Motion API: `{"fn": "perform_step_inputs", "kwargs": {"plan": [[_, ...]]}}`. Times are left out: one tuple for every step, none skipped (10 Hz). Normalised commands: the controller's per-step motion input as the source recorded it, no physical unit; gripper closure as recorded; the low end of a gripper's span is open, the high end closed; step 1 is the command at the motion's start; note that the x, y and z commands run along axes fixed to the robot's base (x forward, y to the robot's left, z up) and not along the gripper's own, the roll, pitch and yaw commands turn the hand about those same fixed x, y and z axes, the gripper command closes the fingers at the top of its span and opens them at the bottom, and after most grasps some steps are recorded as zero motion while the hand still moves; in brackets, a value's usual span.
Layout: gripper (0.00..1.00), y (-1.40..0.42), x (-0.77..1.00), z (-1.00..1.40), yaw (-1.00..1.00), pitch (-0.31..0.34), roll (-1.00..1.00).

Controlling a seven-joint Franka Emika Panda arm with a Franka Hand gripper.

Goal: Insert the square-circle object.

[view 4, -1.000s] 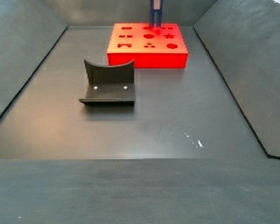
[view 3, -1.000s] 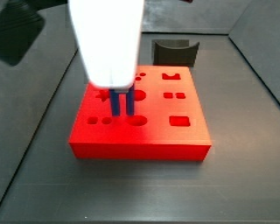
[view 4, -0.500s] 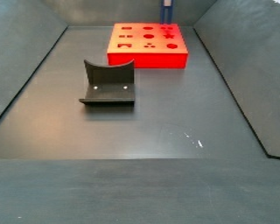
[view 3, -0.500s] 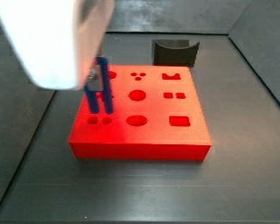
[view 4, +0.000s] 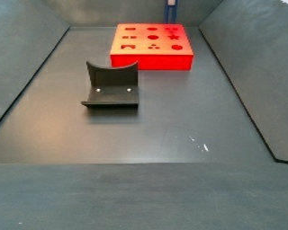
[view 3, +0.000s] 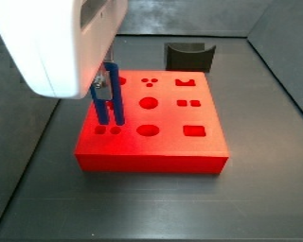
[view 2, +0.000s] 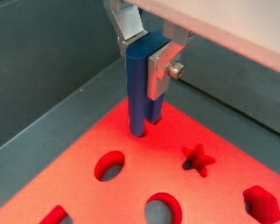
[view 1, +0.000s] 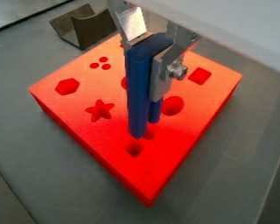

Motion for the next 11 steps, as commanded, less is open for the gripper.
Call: {"fn": "perform_step_inputs", "kwargs": {"plan": [[1.00, 0.13, -0.17, 0.00, 0.20, -0.144, -0.35], [1.00, 0.04, -0.13, 0.00, 0.23, -0.136, -0.32], [1.00, 0.00, -0.12, 0.00, 0.29, -0.133, -0.28], [1.00, 0.00, -0.08, 0.00, 0.23, -0.100, -0.13], [1.00, -0.05, 0.00, 0.00, 0.01, 0.000, 0.03], [1.00, -0.05, 0.15, -0.09, 0.00, 0.039, 0.17], [1.00, -0.04, 0.14, -0.12, 0.00, 0.053, 0.24], [1.00, -0.03, 0.09, -0.12, 0.00, 0.054, 0.28], [1.00, -0.05, 0.07, -0.11, 0.00, 0.043, 0.28], [1.00, -0.05, 0.00, -0.13, 0.00, 0.027, 0.25], [1.00, -0.09, -0.02, -0.13, 0.01, 0.000, 0.20]]}}
